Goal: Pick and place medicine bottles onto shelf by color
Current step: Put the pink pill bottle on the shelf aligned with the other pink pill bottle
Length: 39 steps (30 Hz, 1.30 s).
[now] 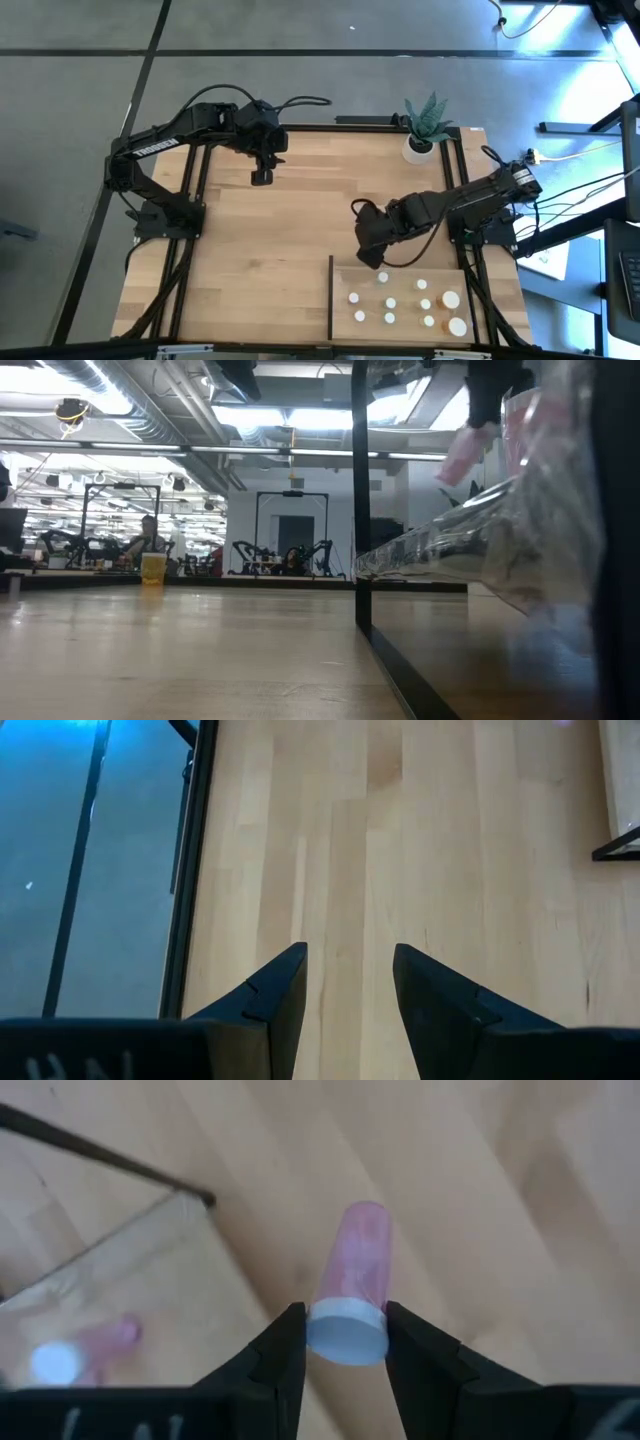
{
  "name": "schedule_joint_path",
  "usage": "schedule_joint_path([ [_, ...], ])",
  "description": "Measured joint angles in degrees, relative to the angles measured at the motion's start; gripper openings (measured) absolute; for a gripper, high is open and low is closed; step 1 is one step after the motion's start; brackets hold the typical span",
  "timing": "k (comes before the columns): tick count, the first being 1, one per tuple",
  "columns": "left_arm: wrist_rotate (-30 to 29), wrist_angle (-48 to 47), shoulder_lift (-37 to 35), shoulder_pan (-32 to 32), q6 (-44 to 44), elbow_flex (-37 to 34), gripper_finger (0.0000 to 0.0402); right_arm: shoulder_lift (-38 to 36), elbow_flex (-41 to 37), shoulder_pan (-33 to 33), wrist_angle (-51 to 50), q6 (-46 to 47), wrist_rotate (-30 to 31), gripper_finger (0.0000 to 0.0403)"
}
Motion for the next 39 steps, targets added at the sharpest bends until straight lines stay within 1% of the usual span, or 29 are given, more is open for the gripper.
schedule_joint_path([
  [2,0.0,-0.1,0.0,0.0,-0.2,0.0,0.0143,0.0,1.0,-0.6,-2.3,2.0,-3.9,0.0122],
  [8,0.0,-0.3,0.0,0.0,-0.4,0.0,0.0143,0.0,1.4,-3.0,-1.7,4.8,-18.4,0.0122],
  [13,0.2,-0.3,0.0,0.0,-0.4,0.0,0.0143,0.0,1.4,-4.6,-0.1,7.0,-25.3,0.0122],
  [16,2.8,-0.3,0.0,0.0,-0.3,0.0,0.0143,0.0,1.4,-5.5,1.9,9.3,-28.5,0.0122],
  [19,6.9,-0.5,0.0,0.0,0.0,0.0,0.0143,0.2,1.4,-6.0,2.7,11.9,-30.1,0.0122],
  [24,16.8,-2.1,0.0,-0.1,3.2,0.0,0.0143,1.2,1.3,-6.0,3.3,14.2,-31.9,0.0122],
  [26,19.8,-2.5,0.0,-0.4,4.3,0.0,0.0143,2.0,1.3,-5.9,3.7,15.8,-32.9,0.0122],
  [30,20.5,-2.5,0.0,-1.2,4.7,0.0,0.0143,4.2,1.3,-5.9,5.9,16.7,-35.3,0.0122],
  [33,19.6,-2.5,0.0,-1.5,4.7,0.0,0.0143,6.0,1.3,-5.9,8.1,16.7,-37.4,0.0122],
  [39,19.5,-2.5,0.0,-1.6,4.8,0.0,0.0143,8.6,1.3,-5.9,8.5,16.7,-37.8,0.0122],
])
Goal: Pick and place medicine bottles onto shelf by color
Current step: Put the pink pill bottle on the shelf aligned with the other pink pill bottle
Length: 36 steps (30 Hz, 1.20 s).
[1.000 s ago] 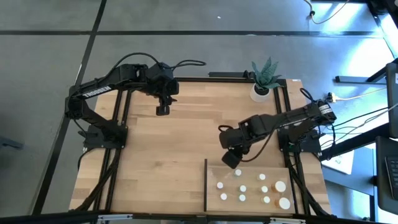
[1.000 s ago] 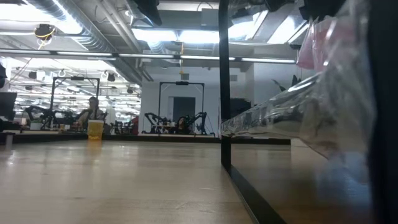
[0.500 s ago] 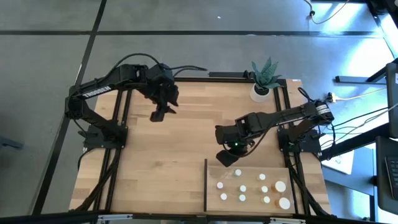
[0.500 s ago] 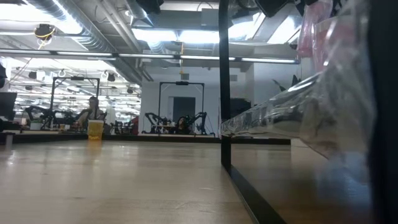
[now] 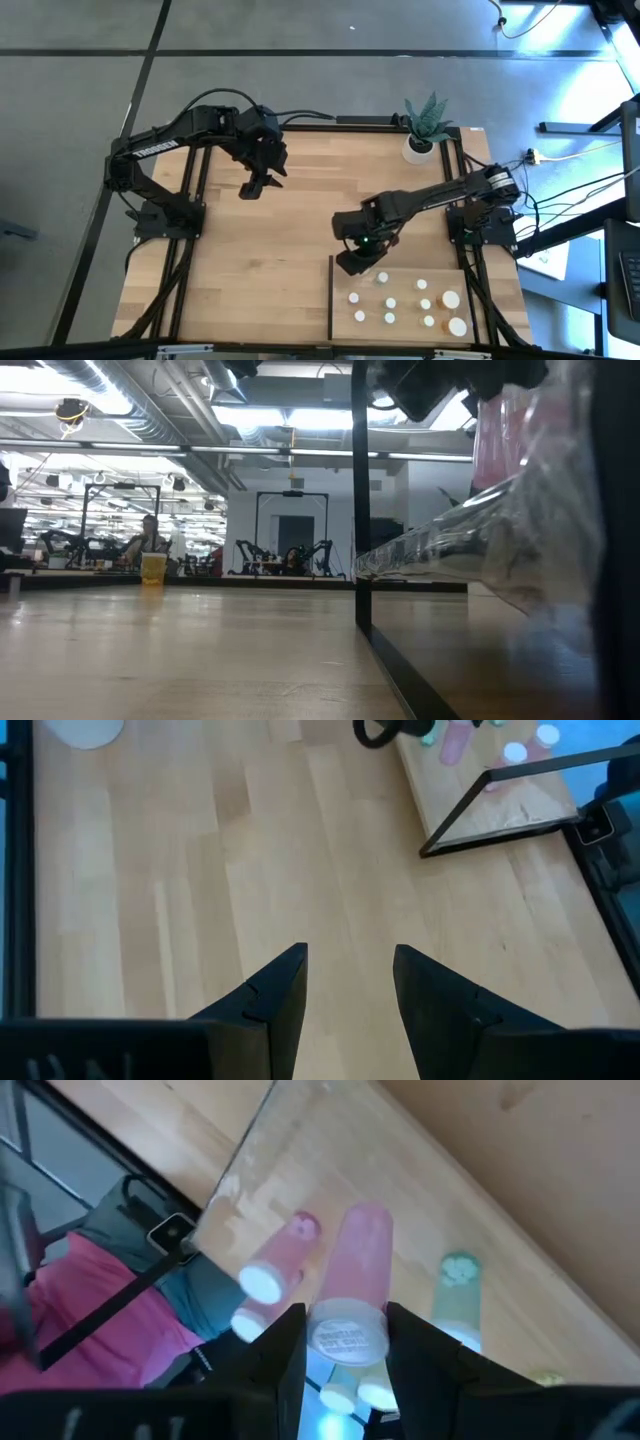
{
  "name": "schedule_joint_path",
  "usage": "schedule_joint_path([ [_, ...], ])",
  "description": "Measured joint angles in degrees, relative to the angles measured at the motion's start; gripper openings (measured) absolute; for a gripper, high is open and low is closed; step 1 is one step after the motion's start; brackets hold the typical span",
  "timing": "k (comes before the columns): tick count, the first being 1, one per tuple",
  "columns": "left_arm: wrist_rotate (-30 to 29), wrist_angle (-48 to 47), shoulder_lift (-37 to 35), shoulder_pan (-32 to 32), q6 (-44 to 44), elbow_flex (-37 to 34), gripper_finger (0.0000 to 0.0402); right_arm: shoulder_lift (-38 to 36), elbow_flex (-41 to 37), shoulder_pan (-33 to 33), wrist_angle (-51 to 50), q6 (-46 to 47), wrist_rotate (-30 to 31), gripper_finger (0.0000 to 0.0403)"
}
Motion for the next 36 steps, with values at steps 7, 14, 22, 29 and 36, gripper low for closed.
schedule_joint_path([
  [7,0.0,0.0,0.0,0.0,1.4,0.0,0.0143,1.9,-0.1,0.0,0.2,0.0,0.8,0.0122],
  [14,-0.1,0.0,0.0,0.0,1.4,0.0,0.0143,4.0,-0.1,0.0,0.9,0.2,-1.4,0.0122],
  [22,-0.1,0.0,0.0,0.0,1.7,0.0,0.0143,5.5,-0.1,0.0,1.1,0.0,-0.3,0.0122],
  [29,-0.1,-0.1,0.0,0.0,2.8,0.0,0.0143,6.2,-0.1,0.0,1.9,0.0,0.9,0.0122],
  [36,-0.1,-0.2,0.0,0.0,2.9,0.0,0.0143,6.5,-0.1,0.0,2.5,0.0,0.9,0.0122],
])
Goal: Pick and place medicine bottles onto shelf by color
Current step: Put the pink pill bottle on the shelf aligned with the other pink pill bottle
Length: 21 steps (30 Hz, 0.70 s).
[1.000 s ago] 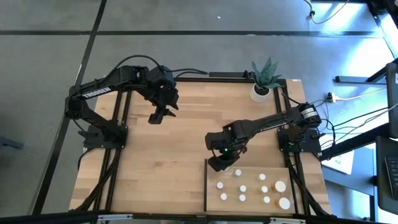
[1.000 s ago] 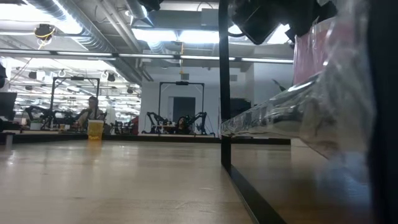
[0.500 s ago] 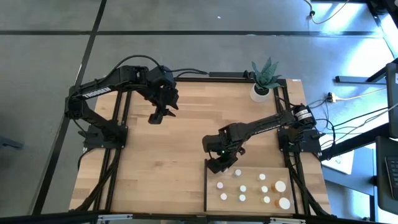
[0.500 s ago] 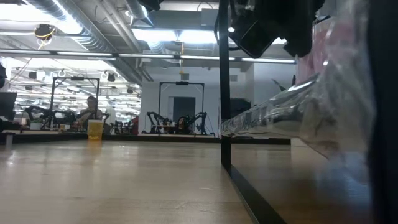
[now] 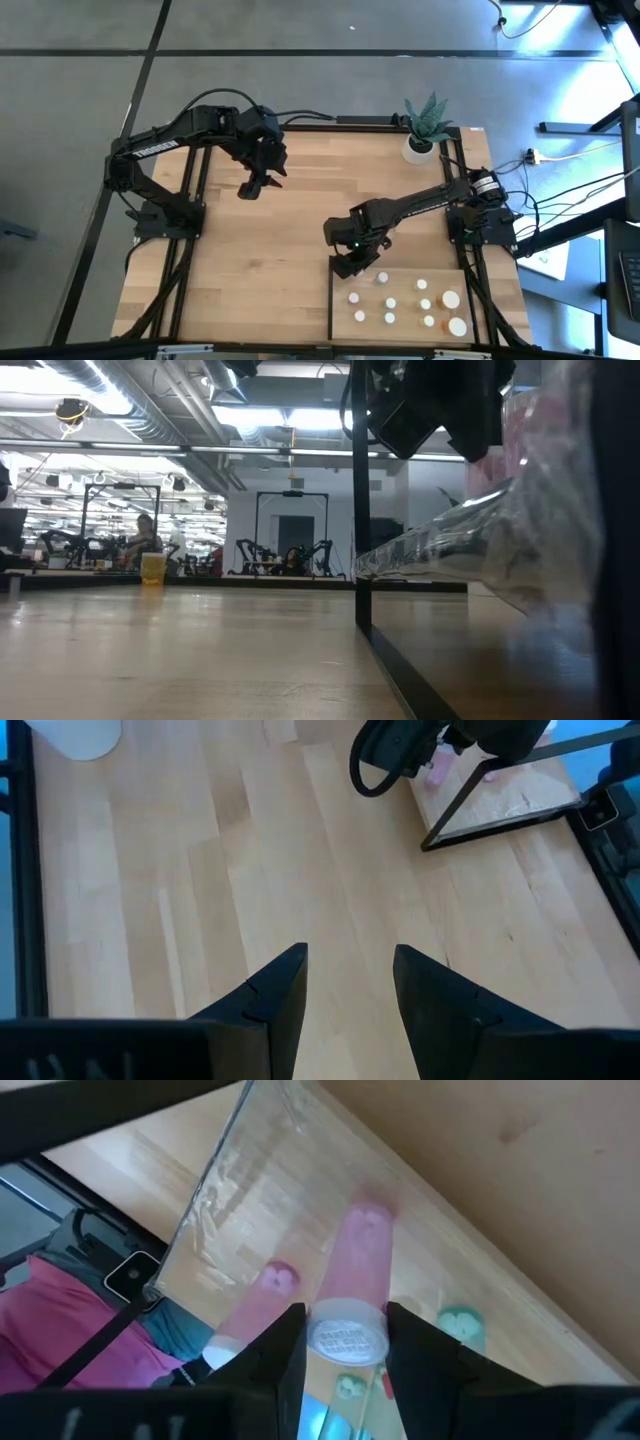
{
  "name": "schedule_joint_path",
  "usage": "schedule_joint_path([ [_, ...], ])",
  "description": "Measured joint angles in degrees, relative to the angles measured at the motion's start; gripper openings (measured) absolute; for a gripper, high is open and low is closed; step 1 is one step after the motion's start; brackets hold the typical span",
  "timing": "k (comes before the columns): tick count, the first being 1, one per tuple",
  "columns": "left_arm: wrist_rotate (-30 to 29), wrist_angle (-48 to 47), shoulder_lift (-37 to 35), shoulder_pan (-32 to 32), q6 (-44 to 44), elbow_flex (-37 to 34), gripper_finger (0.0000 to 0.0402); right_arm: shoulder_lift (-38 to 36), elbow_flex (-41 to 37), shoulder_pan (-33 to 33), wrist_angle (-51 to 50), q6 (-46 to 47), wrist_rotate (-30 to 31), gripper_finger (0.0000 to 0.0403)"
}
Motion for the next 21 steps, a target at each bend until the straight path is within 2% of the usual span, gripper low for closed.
schedule_joint_path([
  [21,0.0,0.0,0.0,0.0,0.0,0.0,0.0143,0.0,0.0,0.0,0.3,0.3,-1.3,0.0136],
])
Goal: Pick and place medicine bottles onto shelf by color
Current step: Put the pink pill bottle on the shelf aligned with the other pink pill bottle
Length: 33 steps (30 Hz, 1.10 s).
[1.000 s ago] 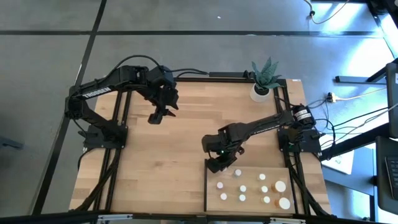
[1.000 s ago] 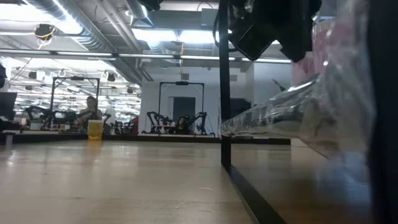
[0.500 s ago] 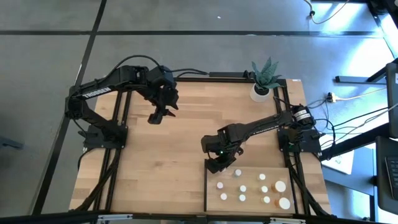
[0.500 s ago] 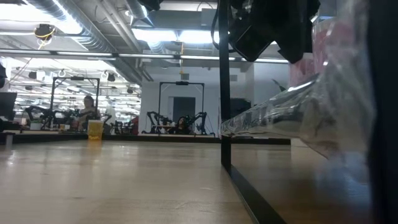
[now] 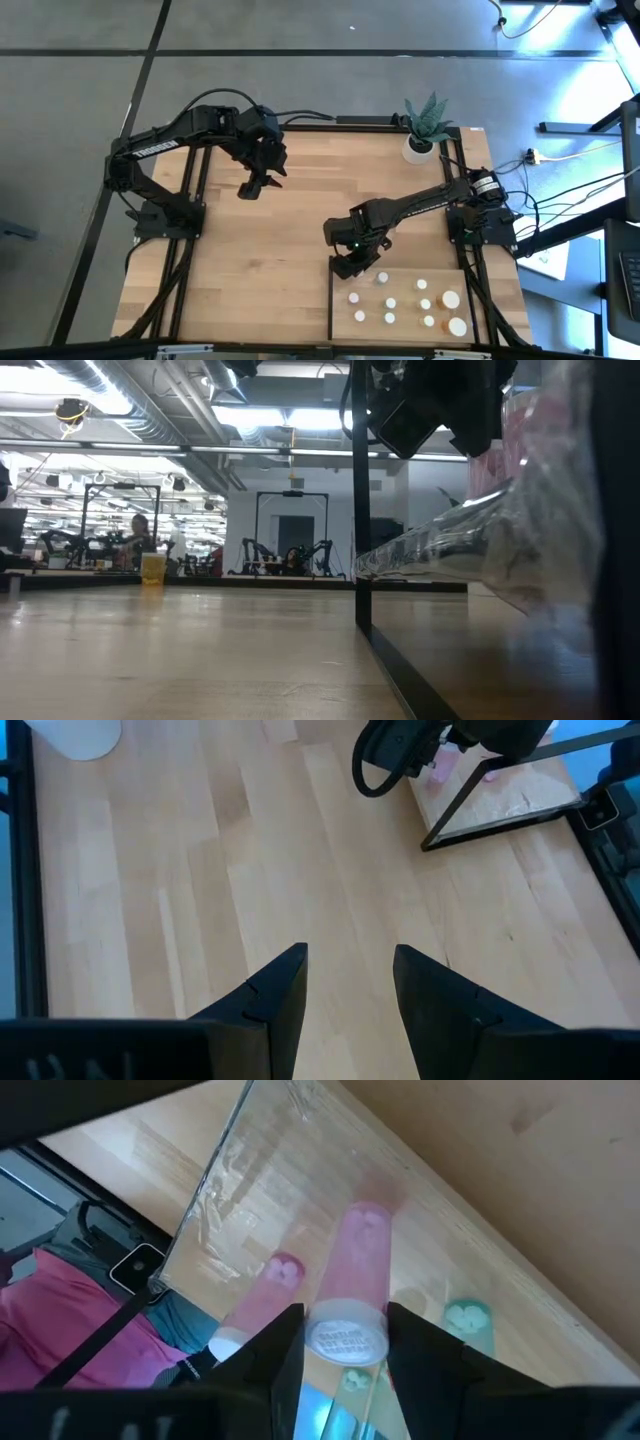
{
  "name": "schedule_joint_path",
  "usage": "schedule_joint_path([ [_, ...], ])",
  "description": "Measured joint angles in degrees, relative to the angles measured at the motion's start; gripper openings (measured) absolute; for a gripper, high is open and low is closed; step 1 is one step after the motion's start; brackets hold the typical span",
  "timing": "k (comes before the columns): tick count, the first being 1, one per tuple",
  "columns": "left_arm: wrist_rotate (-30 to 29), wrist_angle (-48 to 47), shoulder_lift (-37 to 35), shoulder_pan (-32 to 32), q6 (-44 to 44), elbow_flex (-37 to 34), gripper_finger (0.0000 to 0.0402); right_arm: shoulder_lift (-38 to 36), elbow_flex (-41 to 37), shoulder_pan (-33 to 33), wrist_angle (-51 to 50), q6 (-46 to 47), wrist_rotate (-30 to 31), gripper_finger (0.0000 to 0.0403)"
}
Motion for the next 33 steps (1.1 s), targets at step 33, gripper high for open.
schedule_joint_path([
  [33,0.0,0.0,0.0,0.0,0.0,0.0,0.0143,0.0,0.0,0.0,0.0,-0.5,2.6,0.0165],
])
